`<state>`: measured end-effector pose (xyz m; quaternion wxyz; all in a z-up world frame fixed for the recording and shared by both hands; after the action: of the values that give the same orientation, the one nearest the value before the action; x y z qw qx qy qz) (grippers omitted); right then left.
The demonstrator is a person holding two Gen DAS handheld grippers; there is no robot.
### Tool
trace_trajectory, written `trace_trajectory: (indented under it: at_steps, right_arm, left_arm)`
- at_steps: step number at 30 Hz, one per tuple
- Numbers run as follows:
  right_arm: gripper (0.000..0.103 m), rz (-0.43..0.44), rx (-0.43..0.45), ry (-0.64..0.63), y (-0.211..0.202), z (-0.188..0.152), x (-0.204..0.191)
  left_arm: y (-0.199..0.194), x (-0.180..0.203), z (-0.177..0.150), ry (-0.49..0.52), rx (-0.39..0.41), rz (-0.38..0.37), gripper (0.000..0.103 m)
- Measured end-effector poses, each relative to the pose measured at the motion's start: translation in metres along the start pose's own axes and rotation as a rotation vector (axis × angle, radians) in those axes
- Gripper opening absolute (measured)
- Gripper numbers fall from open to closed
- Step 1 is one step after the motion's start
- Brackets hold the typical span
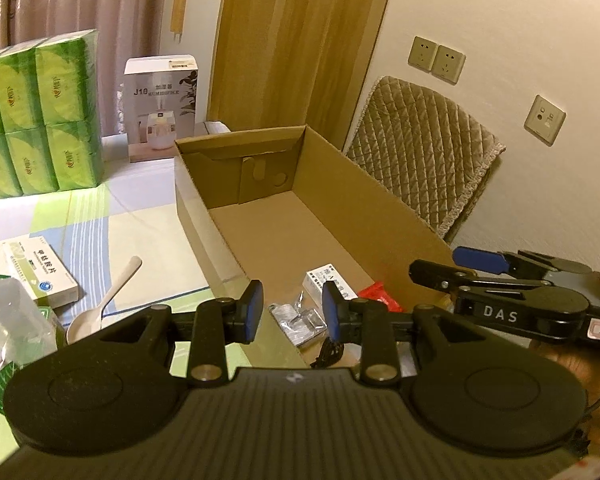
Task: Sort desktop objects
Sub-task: 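Open both tools to drop the red packet and cable into the box, then bring both tools back over the table toward the remaining items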
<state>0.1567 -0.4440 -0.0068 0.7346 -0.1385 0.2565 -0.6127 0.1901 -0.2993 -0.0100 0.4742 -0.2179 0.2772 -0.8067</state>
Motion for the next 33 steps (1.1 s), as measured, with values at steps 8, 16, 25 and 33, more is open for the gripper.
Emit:
trace_trajectory:
  at_steps: [8, 16, 25, 33]
  right_arm:
    - [0.068, 0.013, 0.008, 0.0, -0.017, -0.004, -0.018]
    - [0.072, 0.043, -0.009, -0.021, -0.024, -0.013, -0.047]
    - [0.091, 0.085, -0.033, -0.046, -0.029, -0.028, -0.082]
    - [0.101, 0.143, -0.063, -0.083, -0.026, -0.041, -0.122]
  left_arm:
    - [-0.017, -0.011, -0.012, -0.015, 0.004, 0.014, 0.028]
    - [-0.038, -0.028, -0.027, -0.034, 0.002, 0.04, 0.033]
    - [-0.064, -0.058, -0.052, -0.071, 0.008, 0.084, 0.062]
    - [-0.091, -0.109, -0.087, -0.146, -0.006, 0.155, 0.076]
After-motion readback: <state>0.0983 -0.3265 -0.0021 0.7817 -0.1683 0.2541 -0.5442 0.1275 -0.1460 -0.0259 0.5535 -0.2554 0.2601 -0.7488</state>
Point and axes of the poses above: each gripper's, at about its wrist camera, not at the fingertips, and y roughly the way its jaws point, x to its right, z to its top, the point moved 10 cm from there along y, roughly the way its jaws point, and after that the axes turned 9 degrees about z, right-handed, at the moved point
